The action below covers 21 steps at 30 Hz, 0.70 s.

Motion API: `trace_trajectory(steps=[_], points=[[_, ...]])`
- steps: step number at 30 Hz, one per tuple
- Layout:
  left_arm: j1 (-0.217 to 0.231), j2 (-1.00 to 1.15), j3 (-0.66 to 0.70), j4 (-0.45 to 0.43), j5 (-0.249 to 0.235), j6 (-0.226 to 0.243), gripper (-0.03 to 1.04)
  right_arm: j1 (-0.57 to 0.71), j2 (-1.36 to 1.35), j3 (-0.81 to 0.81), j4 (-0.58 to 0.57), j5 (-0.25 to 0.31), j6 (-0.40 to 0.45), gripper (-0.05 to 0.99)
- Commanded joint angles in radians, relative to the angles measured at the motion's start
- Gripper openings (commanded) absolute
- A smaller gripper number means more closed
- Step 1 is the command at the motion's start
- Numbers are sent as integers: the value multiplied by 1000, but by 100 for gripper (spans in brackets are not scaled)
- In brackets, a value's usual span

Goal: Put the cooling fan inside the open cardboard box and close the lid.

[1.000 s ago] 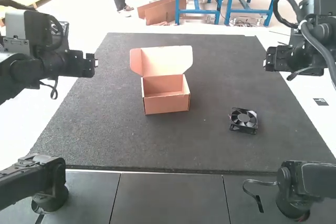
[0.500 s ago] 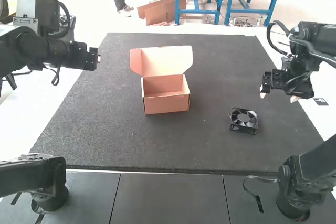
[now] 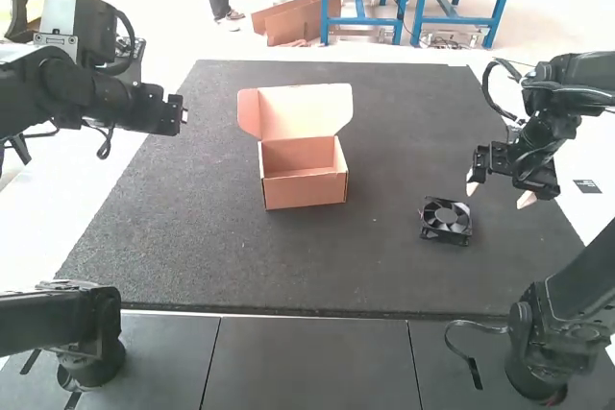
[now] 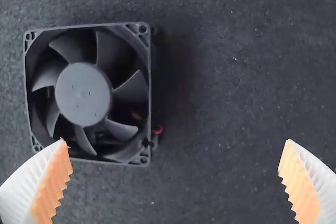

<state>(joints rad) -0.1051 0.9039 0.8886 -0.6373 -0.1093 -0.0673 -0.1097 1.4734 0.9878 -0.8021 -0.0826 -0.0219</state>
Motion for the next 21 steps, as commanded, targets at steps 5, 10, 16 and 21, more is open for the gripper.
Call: trace_trajectory(steps=[5, 10, 16, 21], points=[[-5, -8, 38, 2, 20, 6, 97, -15, 57, -12, 11, 12, 10, 90], [-7, -8, 38, 1, 23, 3, 97, -15, 103, -12, 41, 17, 20, 90], [-4, -10, 38, 2, 28, 0, 97, -15, 156, -14, 49, 26, 27, 90], [-2, -10, 38, 5, 30, -2, 97, -16, 179, -23, 72, 32, 30, 90]])
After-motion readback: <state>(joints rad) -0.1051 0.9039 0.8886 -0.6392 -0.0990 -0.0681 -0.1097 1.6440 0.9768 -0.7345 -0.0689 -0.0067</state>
